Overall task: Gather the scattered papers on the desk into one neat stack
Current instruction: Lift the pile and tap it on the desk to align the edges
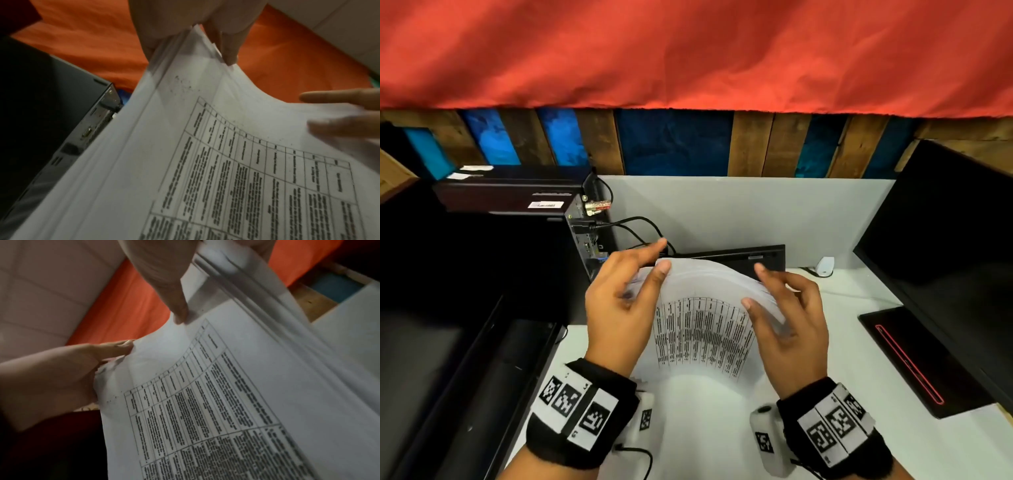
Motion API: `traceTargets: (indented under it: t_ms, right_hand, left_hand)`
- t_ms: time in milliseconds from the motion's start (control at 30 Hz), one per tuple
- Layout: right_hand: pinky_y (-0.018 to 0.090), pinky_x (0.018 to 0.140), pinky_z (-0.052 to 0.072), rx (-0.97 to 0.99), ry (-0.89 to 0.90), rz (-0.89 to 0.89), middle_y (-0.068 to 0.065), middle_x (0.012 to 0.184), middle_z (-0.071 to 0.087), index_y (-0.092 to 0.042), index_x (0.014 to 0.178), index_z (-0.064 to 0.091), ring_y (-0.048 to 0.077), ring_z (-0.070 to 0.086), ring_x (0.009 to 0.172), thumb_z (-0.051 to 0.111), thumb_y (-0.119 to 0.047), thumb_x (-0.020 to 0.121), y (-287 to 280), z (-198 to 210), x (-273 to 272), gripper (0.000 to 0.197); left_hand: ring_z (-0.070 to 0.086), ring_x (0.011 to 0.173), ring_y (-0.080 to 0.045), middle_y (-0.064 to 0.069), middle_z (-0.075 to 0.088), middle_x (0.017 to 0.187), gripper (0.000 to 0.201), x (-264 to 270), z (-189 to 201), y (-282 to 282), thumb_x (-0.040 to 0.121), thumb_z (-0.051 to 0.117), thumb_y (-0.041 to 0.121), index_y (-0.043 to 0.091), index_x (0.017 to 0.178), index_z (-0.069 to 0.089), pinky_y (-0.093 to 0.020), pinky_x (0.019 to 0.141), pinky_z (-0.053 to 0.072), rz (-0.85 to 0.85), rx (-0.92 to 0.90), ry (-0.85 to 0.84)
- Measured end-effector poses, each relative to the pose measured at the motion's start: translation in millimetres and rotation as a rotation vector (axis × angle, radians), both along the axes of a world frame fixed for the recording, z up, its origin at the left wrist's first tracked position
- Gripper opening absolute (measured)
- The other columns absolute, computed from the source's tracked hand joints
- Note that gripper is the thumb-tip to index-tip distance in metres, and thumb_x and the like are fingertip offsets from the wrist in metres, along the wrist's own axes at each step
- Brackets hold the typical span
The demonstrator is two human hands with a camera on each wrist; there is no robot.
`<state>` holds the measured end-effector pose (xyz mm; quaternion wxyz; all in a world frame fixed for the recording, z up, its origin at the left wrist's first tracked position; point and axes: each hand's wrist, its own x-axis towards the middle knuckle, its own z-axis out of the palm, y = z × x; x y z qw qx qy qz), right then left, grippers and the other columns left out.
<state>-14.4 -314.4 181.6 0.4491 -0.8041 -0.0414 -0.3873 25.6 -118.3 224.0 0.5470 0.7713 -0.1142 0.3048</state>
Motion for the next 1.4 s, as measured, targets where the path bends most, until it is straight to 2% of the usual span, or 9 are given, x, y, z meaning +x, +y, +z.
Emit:
traceTargets:
  t_ms: [167, 433, 667, 800, 867, 1000, 1100, 1233, 1400]
  right_hand:
    - [0.029, 0.072, 0.056, -0.153, -0.043, -0.092, -0.004, 0.111, 0.057, -0.026, 0.109, 0.072, 0.008, 0.061, 0.096, 0.064, -0.017, 0.088, -1.1, -0.7, 3.5, 0.024]
    - [0.019, 0.074, 0.050, -0.088, -0.057, -0.096, -0.003, 0.103, 0.057, -0.008, 0.093, 0.065, -0.011, 0.051, 0.093, 0.054, -0.011, 0.091, -1.7, -1.6, 11.7, 0.011]
    - [0.021, 0.065, 0.049, -0.292, 0.079, -0.126, -0.004, 0.108, 0.041, -0.048, 0.133, 0.044, 0.007, 0.052, 0.090, 0.053, -0.034, 0.092, 9.2, 6.9, 7.6, 0.044]
    - [0.030, 0.064, 0.055, -0.276, 0.157, -0.220, -0.001, 0.110, 0.037, -0.033, 0.121, 0.056, 0.015, 0.051, 0.092, 0.065, -0.043, 0.083, 10.6, 5.5, 10.0, 0.040]
    - [0.032, 0.063, 0.057, -0.227, 0.143, -0.234, -0.001, 0.115, 0.035, -0.026, 0.116, 0.054, 0.013, 0.050, 0.089, 0.066, -0.040, 0.083, 11.1, 3.2, 10.5, 0.038]
    - [0.020, 0.075, 0.048, -0.238, 0.127, -0.190, 0.001, 0.125, 0.032, -0.037, 0.129, 0.052, 0.009, 0.048, 0.095, 0.068, -0.038, 0.083, 13.2, 0.6, 10.6, 0.049]
    - [0.013, 0.081, 0.044, -0.202, 0.130, -0.190, 0.003, 0.124, 0.034, -0.029, 0.120, 0.061, -0.001, 0.042, 0.094, 0.070, -0.037, 0.081, 13.2, -1.5, 14.6, 0.040]
    - [-0.003, 0.082, 0.035, -0.123, 0.078, -0.113, -0.002, 0.115, 0.037, -0.022, 0.119, 0.060, -0.016, 0.042, 0.100, 0.070, -0.030, 0.080, 8.2, -5.9, 16.9, 0.040]
    - [0.019, 0.084, 0.052, -0.077, 0.057, -0.051, -0.004, 0.114, 0.038, -0.034, 0.119, 0.060, -0.007, 0.045, 0.105, 0.067, -0.031, 0.083, 7.9, -10.1, 18.6, 0.037]
  left_hand:
    - [0.063, 0.092, -0.006, 0.005, 0.066, 0.092, 0.010, 7.3, -5.4, 7.8, 0.089, 0.065, 0.011, 0.018, 0.091, 0.071, -0.016, 0.084, 0.047, -0.031, 0.066, -0.007]
    - [0.062, 0.094, -0.025, -0.007, 0.066, 0.096, 0.012, 16.0, -21.8, 22.8, 0.087, 0.059, 0.029, 0.021, 0.090, 0.066, -0.039, 0.087, 0.050, -0.035, -0.310, 0.113]
    - [0.054, 0.069, -0.008, 0.010, 0.055, 0.072, 0.024, 8.4, -19.3, 1.9, 0.079, 0.069, 0.040, 0.022, 0.075, 0.053, -0.017, 0.066, 0.046, 0.066, -0.303, 0.088]
    - [0.049, 0.062, -0.005, 0.010, 0.053, 0.064, 0.028, 13.5, -19.6, -5.5, 0.082, 0.072, 0.014, 0.010, 0.069, 0.047, -0.015, 0.064, 0.043, 0.174, -0.342, 0.081]
    - [0.055, 0.069, -0.010, -0.006, 0.061, 0.075, 0.014, 18.2, -21.2, -1.0, 0.084, 0.062, 0.003, 0.007, 0.076, 0.051, -0.014, 0.068, 0.044, 0.201, -0.334, 0.068]
    - [0.063, 0.079, -0.016, 0.001, 0.060, 0.081, 0.011, 14.9, -18.5, -3.8, 0.088, 0.064, 0.012, 0.010, 0.094, 0.054, -0.023, 0.076, 0.050, 0.187, -0.373, 0.035]
    - [0.060, 0.074, -0.005, 0.002, 0.061, 0.079, 0.024, 15.1, -17.5, -5.5, 0.083, 0.071, 0.012, 0.011, 0.098, 0.053, -0.017, 0.076, 0.049, 0.193, -0.364, 0.070]
    - [0.064, 0.080, -0.012, 0.004, 0.062, 0.078, 0.019, 24.8, -24.6, 7.1, 0.085, 0.066, 0.018, 0.010, 0.099, 0.055, -0.029, 0.086, 0.052, 0.166, -0.478, 0.123]
    - [0.057, 0.063, 0.004, 0.016, 0.061, 0.067, 0.011, 24.2, -26.6, 1.4, 0.086, 0.066, 0.010, 0.003, 0.092, 0.059, -0.009, 0.066, 0.046, 0.116, -0.436, 0.132]
